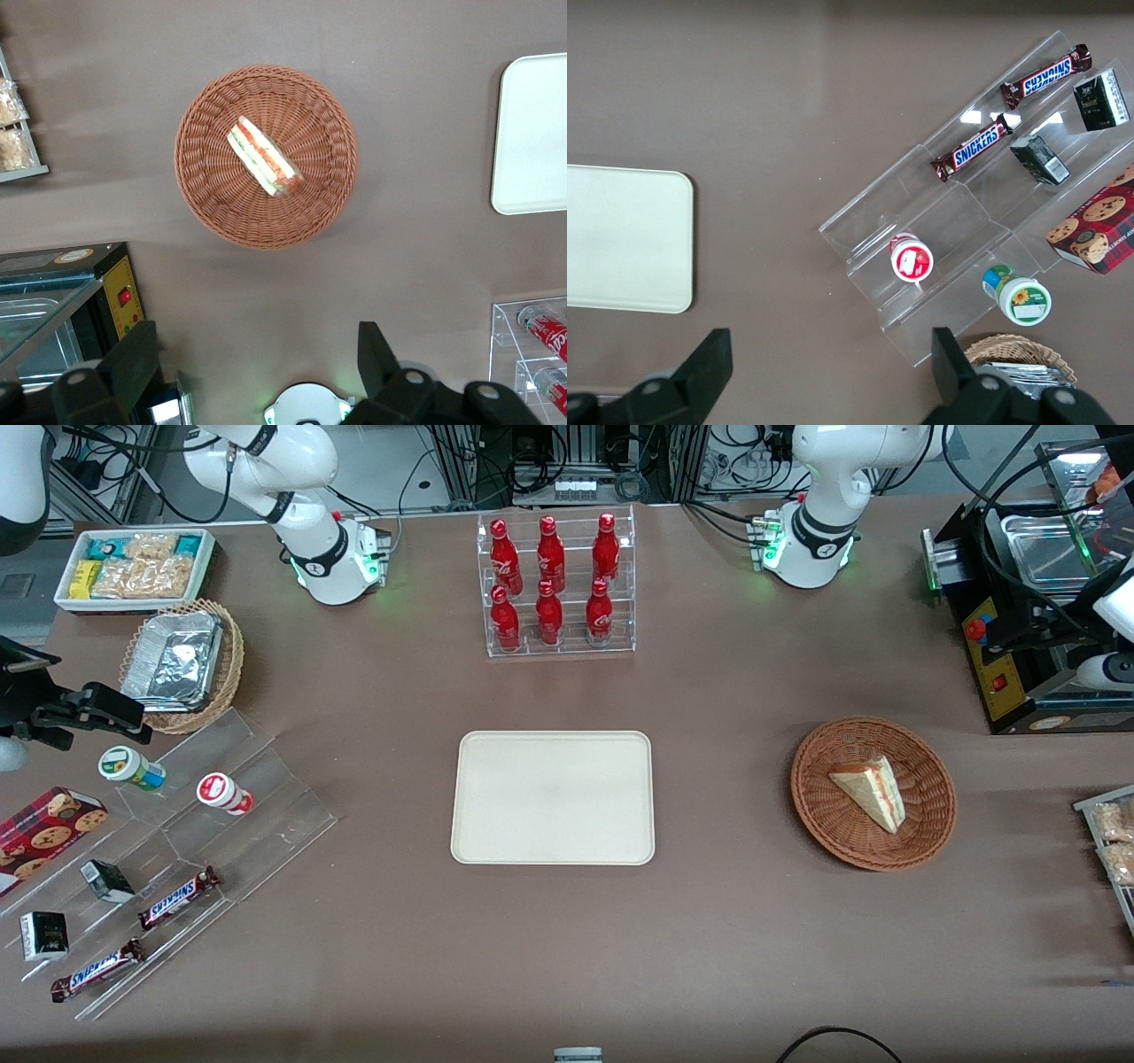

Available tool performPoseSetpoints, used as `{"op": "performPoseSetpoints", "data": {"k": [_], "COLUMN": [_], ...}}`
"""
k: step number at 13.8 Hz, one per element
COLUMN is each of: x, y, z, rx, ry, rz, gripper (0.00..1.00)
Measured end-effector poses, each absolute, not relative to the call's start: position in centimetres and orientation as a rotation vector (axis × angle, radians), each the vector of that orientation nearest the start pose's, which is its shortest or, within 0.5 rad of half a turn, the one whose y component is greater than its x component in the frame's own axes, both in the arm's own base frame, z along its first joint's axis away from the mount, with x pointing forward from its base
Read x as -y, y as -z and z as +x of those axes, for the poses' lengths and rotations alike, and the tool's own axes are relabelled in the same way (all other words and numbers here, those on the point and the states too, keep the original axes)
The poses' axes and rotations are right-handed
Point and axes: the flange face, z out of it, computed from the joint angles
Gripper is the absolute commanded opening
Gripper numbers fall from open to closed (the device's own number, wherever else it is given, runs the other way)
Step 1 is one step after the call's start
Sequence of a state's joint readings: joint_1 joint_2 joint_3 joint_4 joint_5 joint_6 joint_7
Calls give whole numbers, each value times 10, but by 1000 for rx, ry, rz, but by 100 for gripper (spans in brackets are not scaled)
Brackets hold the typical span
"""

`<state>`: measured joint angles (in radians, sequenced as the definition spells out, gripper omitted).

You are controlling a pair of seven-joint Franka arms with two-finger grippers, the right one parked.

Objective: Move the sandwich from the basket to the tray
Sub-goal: 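Move the left gripper over the sandwich in the wicker basket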

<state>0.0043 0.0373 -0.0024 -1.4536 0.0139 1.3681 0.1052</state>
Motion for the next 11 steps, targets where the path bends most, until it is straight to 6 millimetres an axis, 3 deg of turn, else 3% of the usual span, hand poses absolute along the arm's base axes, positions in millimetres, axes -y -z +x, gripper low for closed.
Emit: {"op": "performPoseSetpoints", "data": {"k": [5, 9, 11], "x": [-3, -3, -2], "y": [-637, -608, -586], "z": [547, 563, 573], "rx": [-116, -69, 73], "ry": [-206, -261, -299], "rz": [-3124, -3120, -3109], "gripper": [100, 100, 100]}}
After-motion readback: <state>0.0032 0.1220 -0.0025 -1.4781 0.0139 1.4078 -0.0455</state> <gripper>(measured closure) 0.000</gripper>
